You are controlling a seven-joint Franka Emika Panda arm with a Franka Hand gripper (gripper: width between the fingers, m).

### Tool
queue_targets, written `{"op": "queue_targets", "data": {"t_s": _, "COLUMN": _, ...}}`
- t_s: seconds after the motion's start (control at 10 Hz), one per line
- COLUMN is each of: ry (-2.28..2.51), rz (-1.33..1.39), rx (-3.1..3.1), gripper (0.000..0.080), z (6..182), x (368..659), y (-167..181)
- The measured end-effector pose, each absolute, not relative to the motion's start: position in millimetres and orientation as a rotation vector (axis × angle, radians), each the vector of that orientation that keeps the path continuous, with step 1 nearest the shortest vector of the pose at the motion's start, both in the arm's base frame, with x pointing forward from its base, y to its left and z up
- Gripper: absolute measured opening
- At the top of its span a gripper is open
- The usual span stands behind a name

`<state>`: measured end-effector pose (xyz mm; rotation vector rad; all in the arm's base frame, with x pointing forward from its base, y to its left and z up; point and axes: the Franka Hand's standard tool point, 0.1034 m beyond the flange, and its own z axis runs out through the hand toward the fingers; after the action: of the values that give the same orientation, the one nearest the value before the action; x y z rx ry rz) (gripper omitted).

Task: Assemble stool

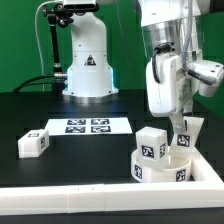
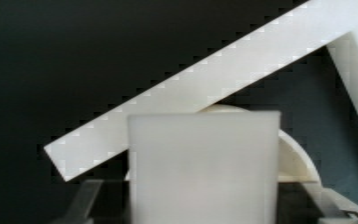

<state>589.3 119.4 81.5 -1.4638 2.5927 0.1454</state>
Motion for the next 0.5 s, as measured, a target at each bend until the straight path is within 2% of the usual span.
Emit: {"op": "queue_targets", "data": {"t_s": 0.5, "ry": 2.566, "rz": 0.145, "rx": -1.502, "gripper": 0.034, "z": 81.5, "x": 588.8, "y": 120.4}}
